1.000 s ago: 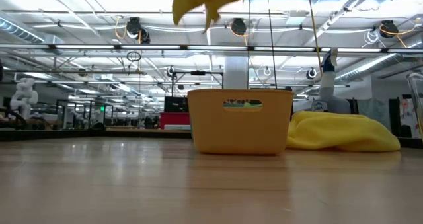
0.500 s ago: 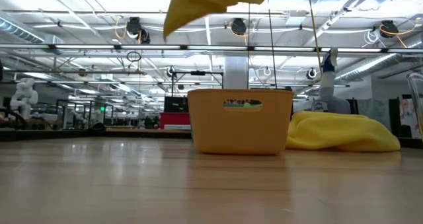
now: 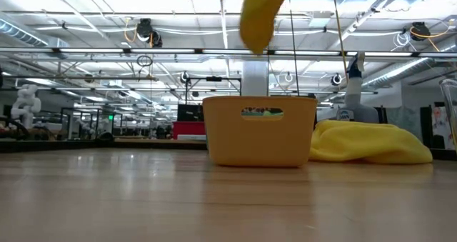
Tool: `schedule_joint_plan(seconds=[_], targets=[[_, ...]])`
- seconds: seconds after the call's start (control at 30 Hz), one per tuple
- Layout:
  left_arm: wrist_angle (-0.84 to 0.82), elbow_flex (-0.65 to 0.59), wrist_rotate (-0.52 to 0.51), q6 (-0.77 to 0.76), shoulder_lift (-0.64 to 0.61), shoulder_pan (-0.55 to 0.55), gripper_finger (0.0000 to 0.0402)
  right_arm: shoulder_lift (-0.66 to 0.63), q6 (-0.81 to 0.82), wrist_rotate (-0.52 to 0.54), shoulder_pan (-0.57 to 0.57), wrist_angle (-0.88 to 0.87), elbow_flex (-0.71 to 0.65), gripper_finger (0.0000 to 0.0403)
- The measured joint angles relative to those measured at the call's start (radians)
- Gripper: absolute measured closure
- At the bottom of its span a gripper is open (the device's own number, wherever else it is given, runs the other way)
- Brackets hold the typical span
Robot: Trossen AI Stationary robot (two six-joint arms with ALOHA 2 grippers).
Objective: Sort microfiber towel by color & place in baskets
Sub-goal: Put the left yellow microfiber towel into the yellow bin
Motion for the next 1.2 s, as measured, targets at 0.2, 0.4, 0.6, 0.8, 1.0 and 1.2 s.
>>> schedule_joint_plan(seconds=[0.2, 0.4, 0.6, 0.8, 1.0, 1.2], targets=[[0.029, -0.001, -0.047, 0.001, -0.004, 0.000, 0.0190, -0.003, -0.013, -0.011, -0.018, 0.054, 0.000, 0.0403], [0.068, -0.002, -0.054, -0.014, 0.032, 0.000, 0.0190, -0.003, -0.128, -0.085, -0.017, 0.038, 0.000, 0.0403], [0.111, -0.001, -0.028, -0.079, 0.094, -0.022, 0.0190, -0.002, -0.148, 0.034, -0.025, 0.079, 0.000, 0.0403], [0.113, -0.002, -0.073, -0.105, 0.150, -0.054, 0.0190, 0.003, -0.196, 0.051, -0.032, 0.143, 0.000, 0.0403], [0.143, -0.002, -0.154, -0.105, 0.209, -0.075, 0.0190, 0.003, -0.236, 0.048, -0.031, 0.209, 0.000, 0.0403], [0.307, -0.002, -0.214, -0.053, 0.248, -0.086, 0.0190, 0.003, -0.193, 0.025, -0.023, 0.227, 0.001, 0.0403]])
